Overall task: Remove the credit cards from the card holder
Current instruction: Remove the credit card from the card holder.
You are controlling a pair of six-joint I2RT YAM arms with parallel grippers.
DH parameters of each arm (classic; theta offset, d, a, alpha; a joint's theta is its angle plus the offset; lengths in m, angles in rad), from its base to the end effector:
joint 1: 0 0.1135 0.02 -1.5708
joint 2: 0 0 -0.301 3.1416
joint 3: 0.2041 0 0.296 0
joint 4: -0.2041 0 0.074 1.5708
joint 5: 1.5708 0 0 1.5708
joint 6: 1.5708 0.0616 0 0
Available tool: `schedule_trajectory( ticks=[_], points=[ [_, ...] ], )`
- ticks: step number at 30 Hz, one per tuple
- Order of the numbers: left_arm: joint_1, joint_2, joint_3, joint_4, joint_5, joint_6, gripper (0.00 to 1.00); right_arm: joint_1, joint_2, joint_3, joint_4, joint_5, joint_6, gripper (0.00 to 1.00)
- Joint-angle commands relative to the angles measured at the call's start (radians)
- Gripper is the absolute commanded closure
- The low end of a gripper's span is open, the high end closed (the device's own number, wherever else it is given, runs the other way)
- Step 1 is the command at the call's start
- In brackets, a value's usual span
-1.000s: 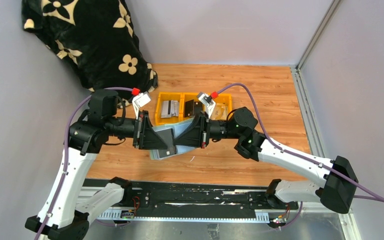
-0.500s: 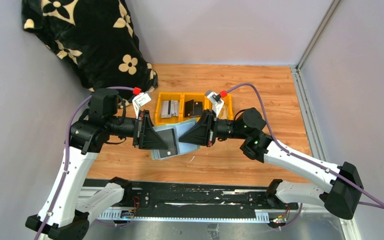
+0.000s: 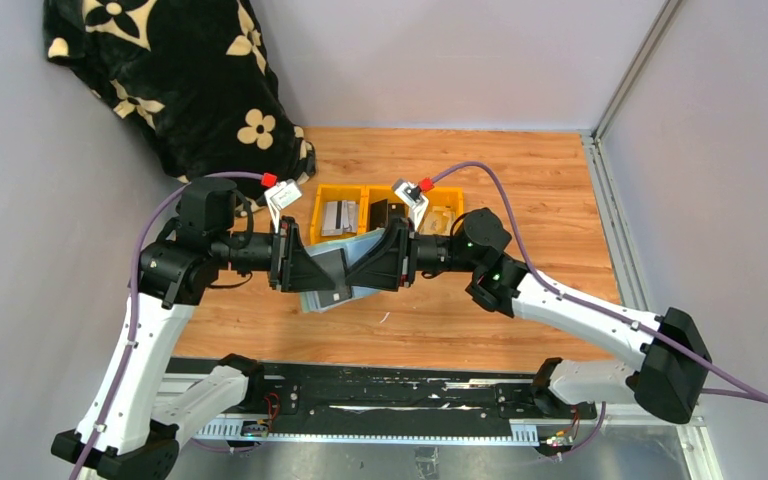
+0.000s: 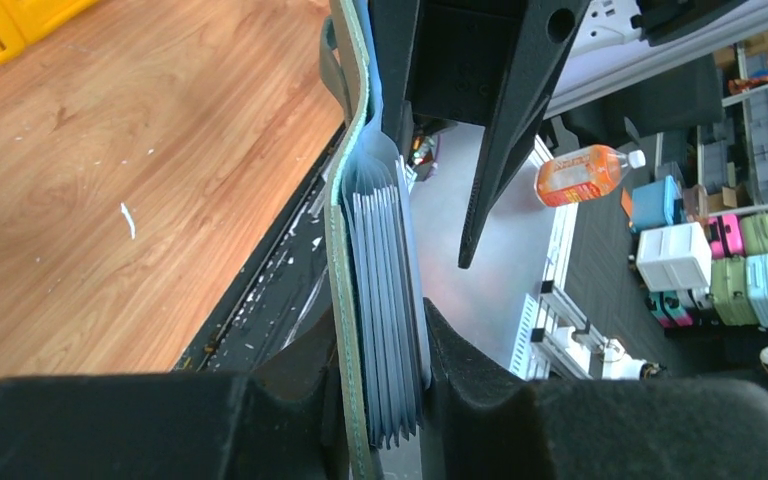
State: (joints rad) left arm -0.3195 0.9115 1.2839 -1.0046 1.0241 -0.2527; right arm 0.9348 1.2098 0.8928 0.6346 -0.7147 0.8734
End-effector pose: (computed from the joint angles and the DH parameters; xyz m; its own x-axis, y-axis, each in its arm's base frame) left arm 0.1442 -0.1031 0.4501 -0.7476 0.1104 -0.6549 0.6513 0.3147 -0.6905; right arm 0.1590 0.2833 0.3994 -0.6301 0.1213 -0.7670 -0.7699 -0.2261 0.5967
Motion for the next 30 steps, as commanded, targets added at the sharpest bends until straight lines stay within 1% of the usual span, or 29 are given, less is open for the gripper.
schedule_trajectory(
  ticks=[1, 4, 7, 8, 10, 11, 14, 18, 20, 25, 30],
  points=[
    [-0.003, -0.011, 0.032, 0.019, 0.045, -0.031, 0.73, 0.026, 0.046, 0.017, 0.044, 0.016, -0.013, 0.64],
    [-0.003, -0.007, 0.036, 0.028, 0.046, -0.04, 0.71, 0.037, 0.094, 0.024, 0.103, 0.013, 0.02, 0.72],
    [-0.003, -0.008, 0.04, 0.028, 0.074, -0.043, 0.66, 0.038, 0.131, 0.008, 0.229, 0.014, 0.095, 0.85],
    [-0.003, -0.009, 0.036, 0.028, 0.093, -0.041, 0.64, 0.037, 0.139, 0.001, 0.269, 0.017, 0.115, 0.91],
    [-0.003, -0.014, 0.023, 0.029, 0.113, -0.038, 0.62, 0.036, 0.152, -0.004, 0.321, 0.024, 0.146, 0.98],
    [-0.002, -0.017, 0.012, 0.029, 0.126, -0.037, 0.62, 0.036, 0.155, -0.006, 0.34, 0.028, 0.157, 1.0],
    [-0.003, -0.023, -0.007, 0.029, 0.158, -0.035, 0.6, 0.033, 0.151, -0.016, 0.379, 0.037, 0.183, 1.0],
    [-0.003, -0.026, -0.012, 0.029, 0.177, -0.029, 0.6, 0.022, 0.12, -0.051, 0.381, 0.067, 0.196, 1.0],
    [-0.003, -0.029, -0.012, 0.028, 0.21, -0.023, 0.63, 0.016, 0.103, -0.07, 0.369, 0.081, 0.19, 1.0],
    [-0.001, -0.043, -0.012, 0.029, 0.253, -0.013, 0.78, -0.007, 0.06, -0.12, 0.344, 0.092, 0.181, 1.0],
    [0.0, -0.059, -0.007, 0.03, 0.263, -0.006, 0.81, -0.022, 0.017, -0.146, 0.316, 0.092, 0.172, 1.0]
  ],
)
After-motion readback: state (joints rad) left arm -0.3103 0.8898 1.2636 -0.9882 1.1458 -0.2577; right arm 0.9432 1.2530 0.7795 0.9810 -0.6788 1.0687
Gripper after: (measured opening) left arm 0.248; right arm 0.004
